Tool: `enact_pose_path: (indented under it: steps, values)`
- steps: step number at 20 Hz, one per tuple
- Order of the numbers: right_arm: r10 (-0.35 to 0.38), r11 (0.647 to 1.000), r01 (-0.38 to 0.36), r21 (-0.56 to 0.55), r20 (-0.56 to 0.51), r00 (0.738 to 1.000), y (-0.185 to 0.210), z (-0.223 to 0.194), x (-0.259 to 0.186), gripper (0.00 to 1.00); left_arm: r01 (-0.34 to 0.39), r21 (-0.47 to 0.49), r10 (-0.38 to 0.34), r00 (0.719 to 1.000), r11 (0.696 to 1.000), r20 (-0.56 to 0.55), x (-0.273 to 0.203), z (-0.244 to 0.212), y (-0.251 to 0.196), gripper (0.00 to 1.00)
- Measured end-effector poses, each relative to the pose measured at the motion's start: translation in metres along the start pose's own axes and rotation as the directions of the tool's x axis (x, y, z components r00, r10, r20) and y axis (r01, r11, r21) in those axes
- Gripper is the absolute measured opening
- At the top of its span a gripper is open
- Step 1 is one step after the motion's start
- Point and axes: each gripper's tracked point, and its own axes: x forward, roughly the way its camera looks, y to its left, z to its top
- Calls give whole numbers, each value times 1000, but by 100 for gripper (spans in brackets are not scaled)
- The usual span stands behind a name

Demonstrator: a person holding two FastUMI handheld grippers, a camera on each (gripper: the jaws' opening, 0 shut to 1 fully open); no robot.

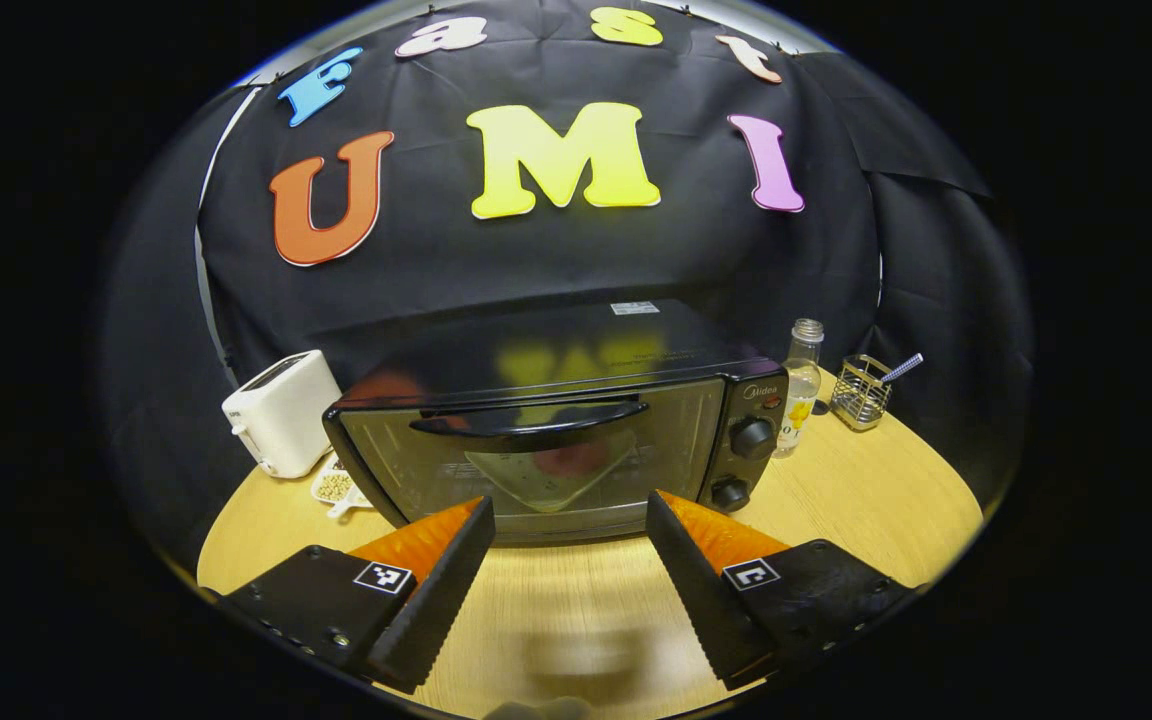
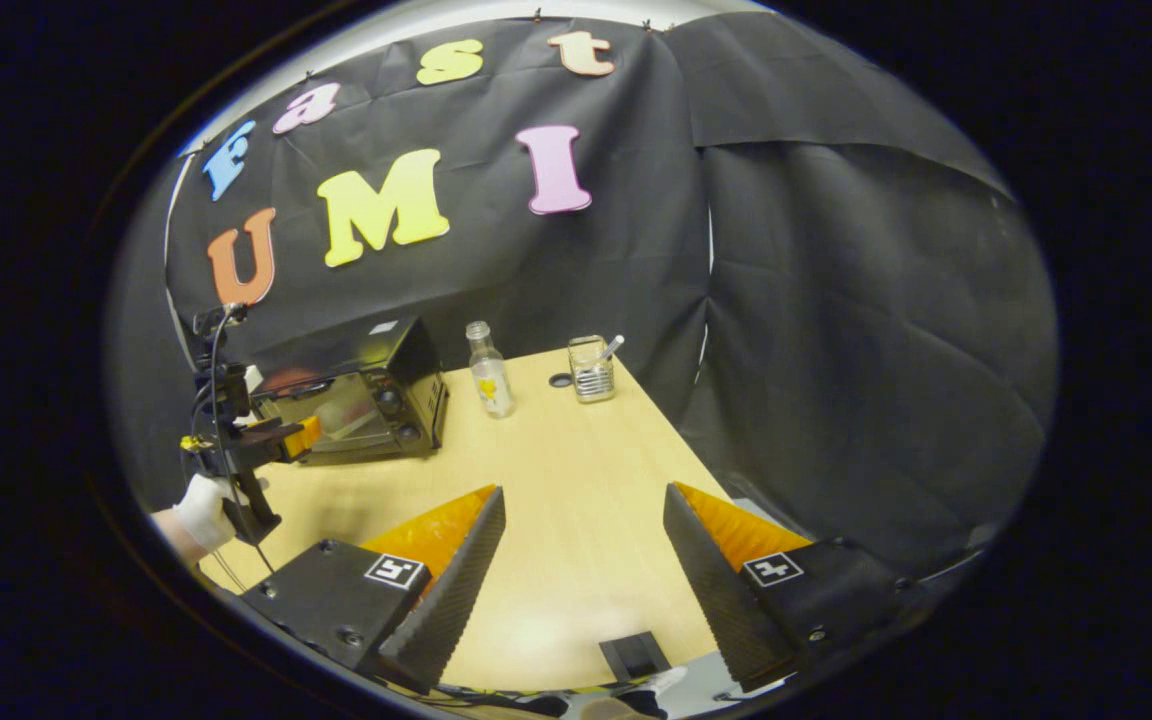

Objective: Open the electric oven with the left hand, put the food in, and close the electric oven.

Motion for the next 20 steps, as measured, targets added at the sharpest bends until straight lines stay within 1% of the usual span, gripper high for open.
enact_pose_path:
  steps: [5,8,10,12,16,18,20]
  values:
    - [11,1000,-11,-10,1,1000,2,1,-2,100,7,-7,-7,1000,1000,-5,-4,-2,-3,97]
    - [19,1000,-19,-13,21,1000,4,7,-5,100,20,-4,-20,1000,1000,-11,-10,-4,-9,97]
    - [21,1000,-21,-7,34,999,4,12,-9,100,32,-17,-32,999,999,-3,-20,0,-16,97]
    - [39,999,-39,-6,68,997,4,24,-19,100,33,-24,-32,999,999,19,-38,9,-20,97]
    - [92,995,-87,-41,145,985,1,48,-37,100,30,-45,-26,996,999,90,-95,38,-31,97]
    - [115,993,-107,-54,173,978,-3,57,-46,100,22,-49,-15,990,999,138,-135,59,-34,97]
    - [148,988,-135,-77,199,969,-5,62,-58,100,2,-47,8,978,999,210,-188,85,-35,97]
